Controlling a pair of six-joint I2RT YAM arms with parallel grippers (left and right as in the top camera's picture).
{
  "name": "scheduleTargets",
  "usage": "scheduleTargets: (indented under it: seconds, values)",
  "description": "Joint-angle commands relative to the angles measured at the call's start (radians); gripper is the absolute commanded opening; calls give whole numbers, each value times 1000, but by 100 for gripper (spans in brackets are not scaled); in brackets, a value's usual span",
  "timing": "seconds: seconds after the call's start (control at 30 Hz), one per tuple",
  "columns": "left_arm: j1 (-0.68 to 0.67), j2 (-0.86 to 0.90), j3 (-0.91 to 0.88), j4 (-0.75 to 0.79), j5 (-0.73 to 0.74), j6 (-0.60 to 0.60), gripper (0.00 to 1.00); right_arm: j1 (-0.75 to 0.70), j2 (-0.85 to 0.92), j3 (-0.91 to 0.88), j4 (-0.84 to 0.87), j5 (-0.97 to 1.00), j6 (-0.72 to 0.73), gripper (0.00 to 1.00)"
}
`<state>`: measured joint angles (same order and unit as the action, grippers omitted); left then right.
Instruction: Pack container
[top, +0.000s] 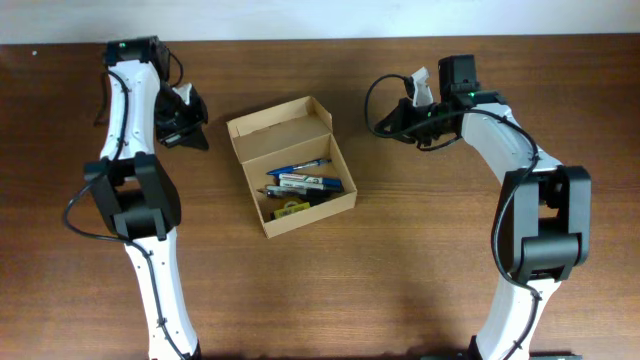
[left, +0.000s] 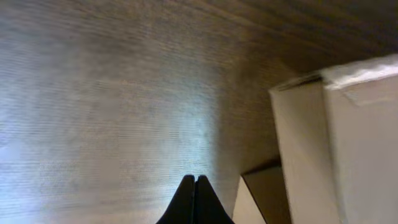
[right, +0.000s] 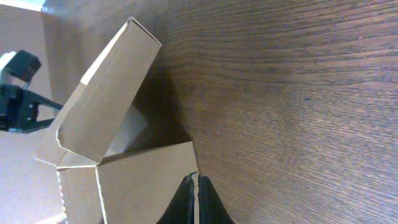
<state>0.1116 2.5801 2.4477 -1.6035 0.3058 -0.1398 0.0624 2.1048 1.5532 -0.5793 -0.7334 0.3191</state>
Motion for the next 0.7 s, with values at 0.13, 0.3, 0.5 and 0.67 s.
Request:
scheduleTargets:
  seconds: [0.13,0.3,0.5,0.67]
  values:
    - [-20,-22,-168,145,153,-6,2,3,13,3,-24,40,-32,4]
    - [-33,-22,-196,247,253,-5,2,3,16,3,-54,92,-48,4]
    - [-54,-22,-196,330,364,-6,2,3,39,3,-64,92,-54,4]
    - [-72,-22,-196,364,417,-15,2,4,74,3,-55,83,-53,4]
